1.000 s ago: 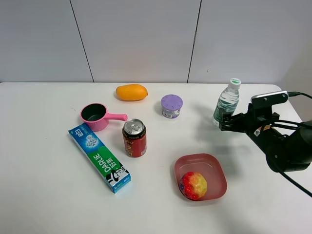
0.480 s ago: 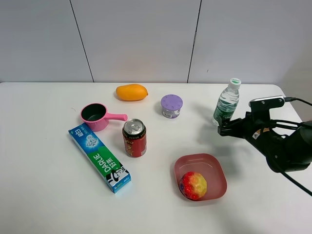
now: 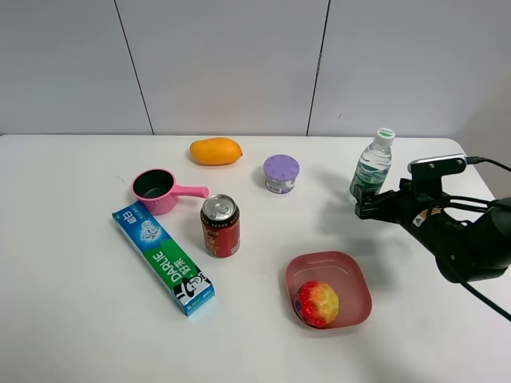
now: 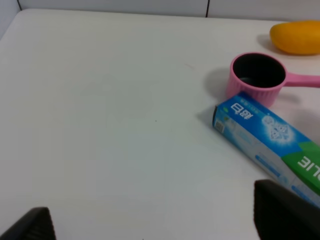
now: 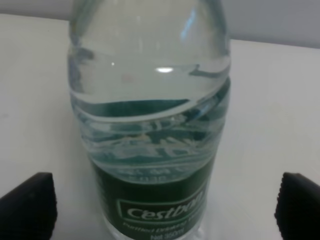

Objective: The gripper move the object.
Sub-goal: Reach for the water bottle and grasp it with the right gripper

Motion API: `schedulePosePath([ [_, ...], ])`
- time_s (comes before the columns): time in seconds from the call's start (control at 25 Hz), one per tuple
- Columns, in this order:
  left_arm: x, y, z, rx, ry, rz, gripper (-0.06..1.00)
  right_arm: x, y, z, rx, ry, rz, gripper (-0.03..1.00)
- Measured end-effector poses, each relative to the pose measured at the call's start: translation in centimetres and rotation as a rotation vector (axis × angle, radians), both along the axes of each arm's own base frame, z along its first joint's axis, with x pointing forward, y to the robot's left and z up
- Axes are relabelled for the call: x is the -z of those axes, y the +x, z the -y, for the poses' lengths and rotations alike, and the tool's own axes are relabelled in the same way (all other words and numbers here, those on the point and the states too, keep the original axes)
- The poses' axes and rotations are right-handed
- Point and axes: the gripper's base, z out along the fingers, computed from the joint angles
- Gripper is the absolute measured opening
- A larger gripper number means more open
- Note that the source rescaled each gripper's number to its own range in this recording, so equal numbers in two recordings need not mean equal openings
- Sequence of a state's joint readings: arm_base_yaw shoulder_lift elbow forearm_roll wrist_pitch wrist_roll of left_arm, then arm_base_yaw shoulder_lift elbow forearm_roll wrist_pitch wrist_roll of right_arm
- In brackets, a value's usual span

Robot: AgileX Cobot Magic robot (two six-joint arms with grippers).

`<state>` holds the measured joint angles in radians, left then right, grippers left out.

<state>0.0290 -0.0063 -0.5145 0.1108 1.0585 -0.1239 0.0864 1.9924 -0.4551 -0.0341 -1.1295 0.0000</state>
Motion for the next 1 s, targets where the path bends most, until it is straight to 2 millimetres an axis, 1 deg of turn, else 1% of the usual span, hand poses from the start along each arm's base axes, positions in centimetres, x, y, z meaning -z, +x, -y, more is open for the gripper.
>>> schedulePosePath([
  [0.52, 0.0, 0.0, 0.0, 0.0, 0.0, 0.0, 1.0, 0.0, 0.1, 0.4, 0.045, 0.005, -0.003, 1.0],
  [0.68, 0.0, 0.0, 0.0, 0.0, 0.0, 0.0, 1.0, 0.5, 0.7, 0.4, 0.055, -0.002, -0.108, 1.0],
  [0.8, 0.0, 0.0, 0.0, 0.0, 0.0, 0.0, 1.0, 0.0, 1.7, 0.3, 0.055, -0.006, -0.163, 1.0],
  [0.88, 0.0, 0.0, 0.0, 0.0, 0.0, 0.0, 1.0, -0.6, 2.0, 0.2, 0.053, -0.004, -0.15, 1.0],
  [1.0, 0.0, 0.0, 0.0, 0.0, 0.0, 0.0, 1.0, -0.9, 2.1, 0.1, 0.048, -0.003, -0.125, 1.0],
])
